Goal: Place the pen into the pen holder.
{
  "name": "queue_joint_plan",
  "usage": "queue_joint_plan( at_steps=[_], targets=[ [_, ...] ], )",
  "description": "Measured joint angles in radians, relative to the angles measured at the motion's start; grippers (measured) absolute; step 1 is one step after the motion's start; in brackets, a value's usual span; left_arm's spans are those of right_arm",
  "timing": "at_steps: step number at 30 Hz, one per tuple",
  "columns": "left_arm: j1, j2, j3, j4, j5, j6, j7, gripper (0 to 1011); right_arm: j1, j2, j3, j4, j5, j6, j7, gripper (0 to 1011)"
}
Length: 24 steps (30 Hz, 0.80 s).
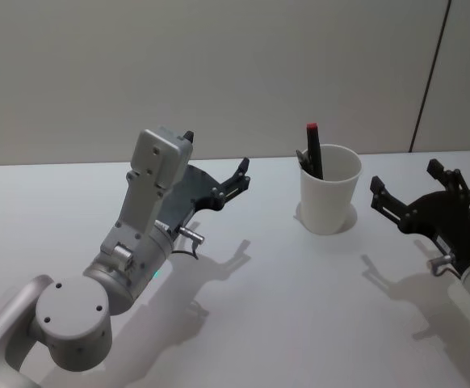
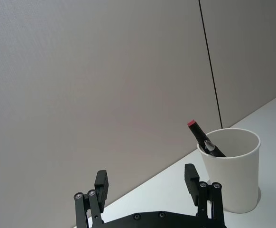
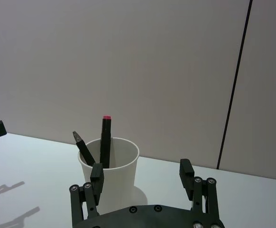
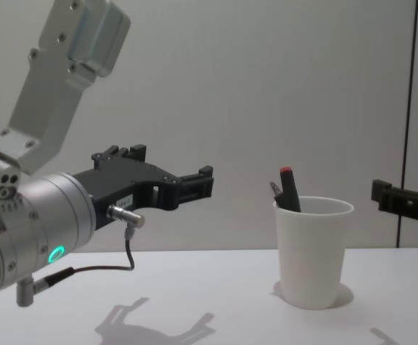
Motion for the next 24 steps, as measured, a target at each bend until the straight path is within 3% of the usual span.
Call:
queue_joint_plan(
  at_steps=[24],
  targets=[
    [-0.001, 0.0, 0.0, 0.001, 0.0, -0.001, 0.0, 1001, 0.0, 0.0, -0.001, 0.0, 0.0, -0.001, 0.0, 1001]
  ],
)
